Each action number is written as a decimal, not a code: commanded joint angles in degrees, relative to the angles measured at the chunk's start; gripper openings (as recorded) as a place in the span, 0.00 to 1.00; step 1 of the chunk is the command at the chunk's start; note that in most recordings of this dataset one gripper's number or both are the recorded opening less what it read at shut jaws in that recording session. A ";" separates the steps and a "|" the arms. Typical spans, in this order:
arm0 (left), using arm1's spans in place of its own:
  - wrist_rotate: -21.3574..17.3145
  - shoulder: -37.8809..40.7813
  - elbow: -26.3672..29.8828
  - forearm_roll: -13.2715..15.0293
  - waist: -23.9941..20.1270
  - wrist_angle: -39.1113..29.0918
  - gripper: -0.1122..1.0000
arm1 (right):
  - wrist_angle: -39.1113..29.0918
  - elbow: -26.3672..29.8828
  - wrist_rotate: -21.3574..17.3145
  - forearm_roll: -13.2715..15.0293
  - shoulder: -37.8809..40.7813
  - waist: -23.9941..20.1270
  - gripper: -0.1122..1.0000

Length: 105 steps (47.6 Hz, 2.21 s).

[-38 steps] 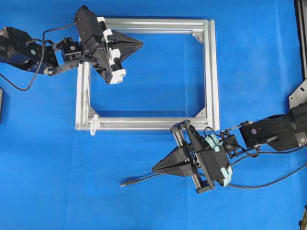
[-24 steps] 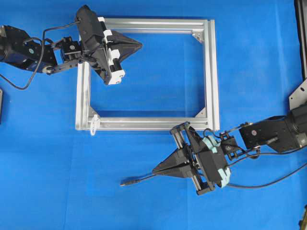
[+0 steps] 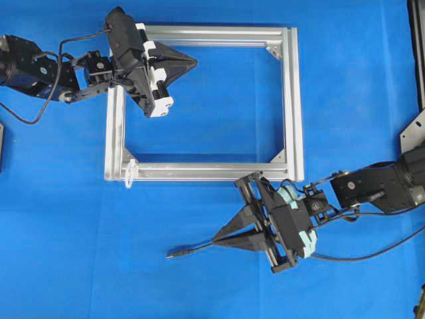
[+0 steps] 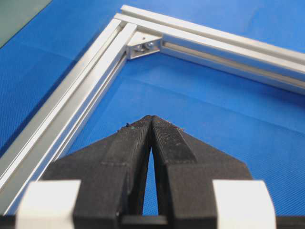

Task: Insert the wire through the string loop located on the left side.
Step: 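Open the right gripper and lower it over the black USB cable plug end, then close the right gripper on the cable just behind the USB plug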

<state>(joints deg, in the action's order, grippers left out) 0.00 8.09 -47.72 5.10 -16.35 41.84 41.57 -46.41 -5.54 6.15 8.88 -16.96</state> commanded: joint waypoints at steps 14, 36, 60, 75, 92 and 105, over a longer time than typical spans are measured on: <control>0.09 -1.49 0.97 -0.18 -0.09 0.70 0.10 | -0.70 1.41 -1.05 -0.97 -1.41 -0.62 0.92; 0.09 -1.49 0.97 -0.18 -0.09 0.70 0.10 | -2.81 6.42 -2.72 -3.69 8.00 -0.70 0.92; 0.09 -1.58 0.79 -0.18 -0.09 0.70 0.10 | -2.81 9.14 -5.45 -4.39 13.80 -0.79 0.92; 0.18 -1.58 0.53 -0.18 0.00 0.70 0.10 | -2.90 9.05 -5.01 -4.22 13.80 -0.79 0.56; 0.18 -1.58 0.53 -0.18 -0.09 0.70 0.10 | -3.78 9.05 -4.92 -4.04 13.80 -0.79 0.10; 0.18 -1.58 0.53 -0.18 0.00 0.70 0.10 | -4.57 8.88 -5.36 -4.04 11.51 -0.97 0.10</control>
<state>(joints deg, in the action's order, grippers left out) 0.18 8.09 -47.72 5.10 -16.35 42.01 37.35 -37.97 -10.81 2.02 23.38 -17.49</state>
